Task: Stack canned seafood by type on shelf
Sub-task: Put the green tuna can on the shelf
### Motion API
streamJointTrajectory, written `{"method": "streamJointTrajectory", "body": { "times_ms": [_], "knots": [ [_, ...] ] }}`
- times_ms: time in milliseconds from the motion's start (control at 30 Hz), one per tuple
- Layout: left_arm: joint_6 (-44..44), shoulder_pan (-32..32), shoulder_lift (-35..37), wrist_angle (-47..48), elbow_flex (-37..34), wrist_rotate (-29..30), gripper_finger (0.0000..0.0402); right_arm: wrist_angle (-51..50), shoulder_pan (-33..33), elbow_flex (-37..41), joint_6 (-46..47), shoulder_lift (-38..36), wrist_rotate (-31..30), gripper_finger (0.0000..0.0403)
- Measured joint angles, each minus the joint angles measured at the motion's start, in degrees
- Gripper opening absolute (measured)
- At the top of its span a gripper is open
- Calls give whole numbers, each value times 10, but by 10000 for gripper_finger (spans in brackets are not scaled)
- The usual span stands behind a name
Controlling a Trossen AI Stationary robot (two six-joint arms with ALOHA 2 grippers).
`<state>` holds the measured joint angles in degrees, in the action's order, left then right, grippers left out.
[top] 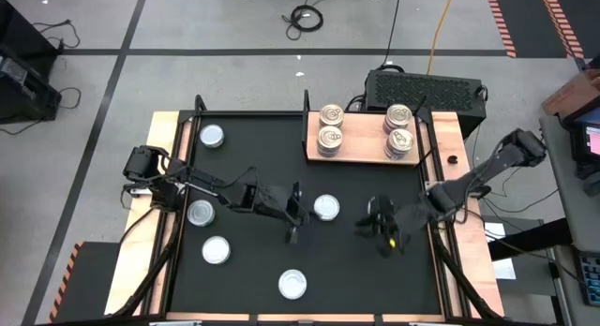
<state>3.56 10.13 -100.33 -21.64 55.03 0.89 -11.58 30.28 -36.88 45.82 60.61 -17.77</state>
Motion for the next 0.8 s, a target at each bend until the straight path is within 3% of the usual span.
{"method": "streamJointTrajectory", "body": {
  "times_ms": [167, 267, 367, 533, 800],
  "knots": [
    [88, 46, -6, 134, 46, 72, 42, -2, 78, 0, 6, 42, -72, 132],
    [143, 69, -24, 157, 73, 160, 42, -3, 116, 0, 12, 70, -131, 132],
    [188, 77, -44, 151, 108, 203, 47, -5, 142, 0, 27, 97, -178, 132],
    [194, 70, -86, 156, 174, 208, 80, -7, 156, 0, 44, 118, -176, 132],
    [197, 68, -152, 186, 274, 211, 175, -3, 163, 0, 50, 118, -165, 132]
  ]
}}
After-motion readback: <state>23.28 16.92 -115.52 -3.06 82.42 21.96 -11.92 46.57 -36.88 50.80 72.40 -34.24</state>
